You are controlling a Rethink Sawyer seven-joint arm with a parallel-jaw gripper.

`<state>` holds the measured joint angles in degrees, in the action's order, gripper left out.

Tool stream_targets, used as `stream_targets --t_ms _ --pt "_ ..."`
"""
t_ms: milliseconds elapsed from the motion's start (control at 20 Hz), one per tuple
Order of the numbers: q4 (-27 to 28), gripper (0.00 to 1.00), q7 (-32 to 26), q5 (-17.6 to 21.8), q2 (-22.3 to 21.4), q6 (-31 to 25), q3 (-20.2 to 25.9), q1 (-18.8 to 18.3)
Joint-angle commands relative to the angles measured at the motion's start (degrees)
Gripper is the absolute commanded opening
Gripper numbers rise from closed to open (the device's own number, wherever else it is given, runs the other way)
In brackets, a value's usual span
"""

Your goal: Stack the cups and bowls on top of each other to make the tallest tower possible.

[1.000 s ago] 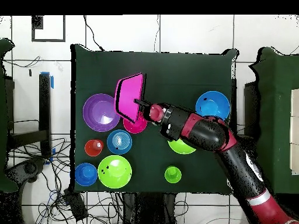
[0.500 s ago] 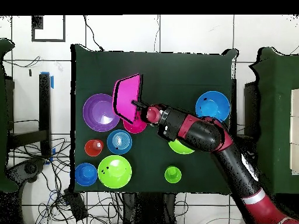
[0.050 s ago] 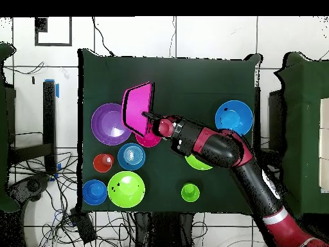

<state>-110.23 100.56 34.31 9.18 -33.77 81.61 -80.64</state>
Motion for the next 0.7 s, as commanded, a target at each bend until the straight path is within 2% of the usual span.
stream_targets --t_ms 50,700 --pt "4.17 0.00 -21.57 2.85 4.08 -5.58 -6.34 0.67" --pt "3.01 0.00 -24.78 0.57 4.06 -10.56 -6.11 -3.19"
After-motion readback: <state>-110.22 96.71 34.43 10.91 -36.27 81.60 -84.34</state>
